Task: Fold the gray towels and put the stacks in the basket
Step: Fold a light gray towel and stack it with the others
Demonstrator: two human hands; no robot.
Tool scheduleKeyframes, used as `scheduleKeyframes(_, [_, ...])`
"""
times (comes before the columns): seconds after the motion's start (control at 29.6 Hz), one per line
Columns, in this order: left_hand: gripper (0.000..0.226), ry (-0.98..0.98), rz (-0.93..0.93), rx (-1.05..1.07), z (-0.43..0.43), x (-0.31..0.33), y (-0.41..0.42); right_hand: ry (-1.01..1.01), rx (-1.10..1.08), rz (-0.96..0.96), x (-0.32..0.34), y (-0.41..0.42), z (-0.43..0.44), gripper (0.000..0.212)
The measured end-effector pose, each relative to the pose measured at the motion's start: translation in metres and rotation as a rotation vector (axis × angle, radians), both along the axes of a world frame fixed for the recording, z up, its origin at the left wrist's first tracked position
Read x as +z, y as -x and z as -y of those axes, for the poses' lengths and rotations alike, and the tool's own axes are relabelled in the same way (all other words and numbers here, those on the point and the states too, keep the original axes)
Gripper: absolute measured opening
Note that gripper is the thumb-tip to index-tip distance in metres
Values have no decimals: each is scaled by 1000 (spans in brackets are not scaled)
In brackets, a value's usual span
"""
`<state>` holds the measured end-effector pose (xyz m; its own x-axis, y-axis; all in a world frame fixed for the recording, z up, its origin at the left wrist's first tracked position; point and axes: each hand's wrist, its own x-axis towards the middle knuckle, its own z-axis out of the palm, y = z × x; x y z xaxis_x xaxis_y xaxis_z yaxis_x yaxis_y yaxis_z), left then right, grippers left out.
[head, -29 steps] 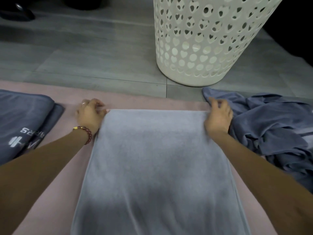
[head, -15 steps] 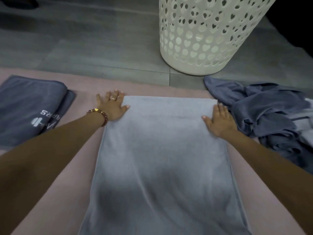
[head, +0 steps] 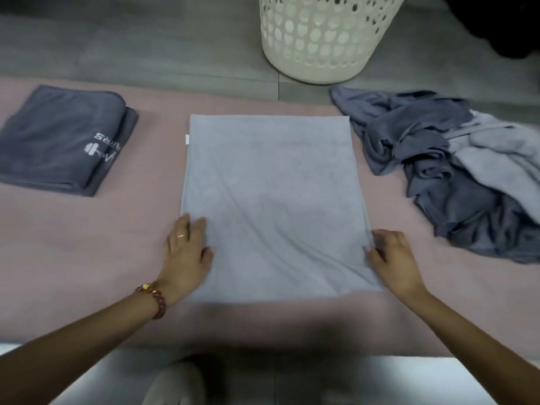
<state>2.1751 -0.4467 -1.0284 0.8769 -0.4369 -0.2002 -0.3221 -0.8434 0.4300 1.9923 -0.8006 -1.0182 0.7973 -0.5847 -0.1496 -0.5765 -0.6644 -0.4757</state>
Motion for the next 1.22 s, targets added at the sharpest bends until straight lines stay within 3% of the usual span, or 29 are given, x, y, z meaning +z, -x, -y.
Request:
scheduleKeyframes(0.1, [67,218,-66,336,-5,0,20,-240,-199,6,9,17,-13,17])
scheduleKeyframes(0.24, [45,508,-243,516,-15,4,37,-408,-382,-22,14,14,-19,29])
scheduleKeyframes(0.37, [26,500,-147,473,-22,15,48,-458,-444,-41,12,8,-16,27])
scheduleKeyframes(0.47, [23,457,-138,433,-28,20,47,-488,-468,121,17,13,-18,23])
scheduleKeyframes(0.61, [17,497,-112,241,-35,30,47,-383,-352,333,25,27,-19,17])
scheduleKeyframes(0.71, [8,518,-55,192,-42,30,46,-288,-237,385,22,36,-20,26])
scheduleKeyframes(0.85, [13,586,-2,304,-54,27,47,-214,-123,339,17,37,-22,30])
scheduleKeyframes(0.91, [25,578,33,252,-58,27,48,-199,-99,265,15,37,-22,37])
scheduleKeyframes(1.05, [20,486,23,46,-66,22,50,-204,-128,157,11,40,-23,40])
scheduleKeyframes(1.15, [34,399,-1,61,-71,14,48,-172,-158,113,9,41,-26,36])
scheduleKeyframes(1.22, [32,343,-5,68,-72,12,50,-177,-190,76,9,37,-26,33])
